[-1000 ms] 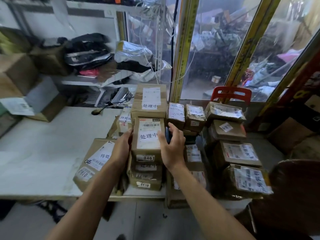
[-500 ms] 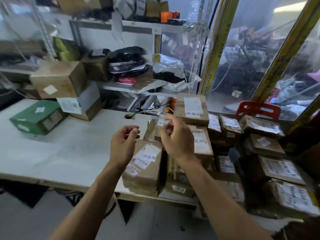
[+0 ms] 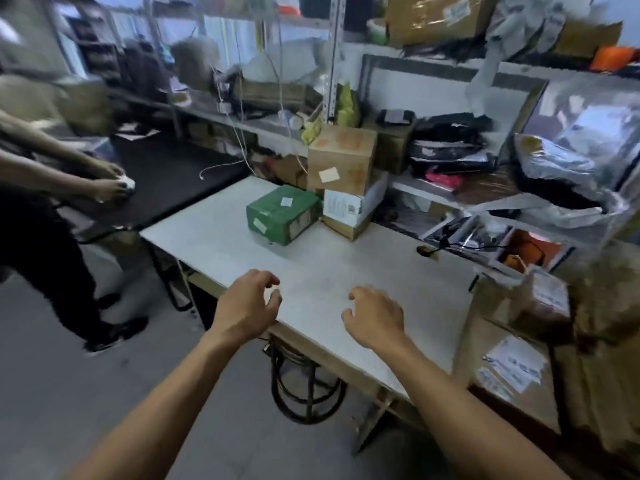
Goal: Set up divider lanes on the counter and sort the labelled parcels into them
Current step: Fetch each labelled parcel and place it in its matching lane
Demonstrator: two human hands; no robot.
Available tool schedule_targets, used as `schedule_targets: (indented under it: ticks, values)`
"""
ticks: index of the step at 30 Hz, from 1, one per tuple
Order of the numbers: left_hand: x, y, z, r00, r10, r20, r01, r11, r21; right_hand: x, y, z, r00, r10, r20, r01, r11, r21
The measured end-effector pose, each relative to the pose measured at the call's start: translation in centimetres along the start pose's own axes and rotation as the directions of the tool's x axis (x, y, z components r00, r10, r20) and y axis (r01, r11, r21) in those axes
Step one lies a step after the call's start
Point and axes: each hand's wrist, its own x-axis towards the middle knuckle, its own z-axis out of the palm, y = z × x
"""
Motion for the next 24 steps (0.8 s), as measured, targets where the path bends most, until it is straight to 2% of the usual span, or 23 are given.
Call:
schedule_targets:
  ticks: [7,13,19,24]
  values:
    - [5.5,-8.3,-0.1,0.995,-0.096,0.031,0.090,0.983,0.158,7.1,-5.2,4.3,0.994,-0.078,0.078,0.089,0.986,-0.140]
    - [13.7,-14.0,1.7,0.993,-0.087,0.075,0.066,0.967,0.246,16.7,-7.4,7.4,0.991,-0.089,0.096,0.102,0.984,-0.148]
    - [22.9,-17.4,2.7,0.980,-0.092,0.178,0.029,0.943,0.331,25.6,-8.9,9.8,0.975,-0.130,0.182,0.179,0.941,-0.287]
    - [29.4,-20.0,3.9,0.972,-0.116,0.202,0.049,0.949,0.311,31.0,-9.9,10.9,0.972,-0.091,0.218,0.155,0.942,-0.298]
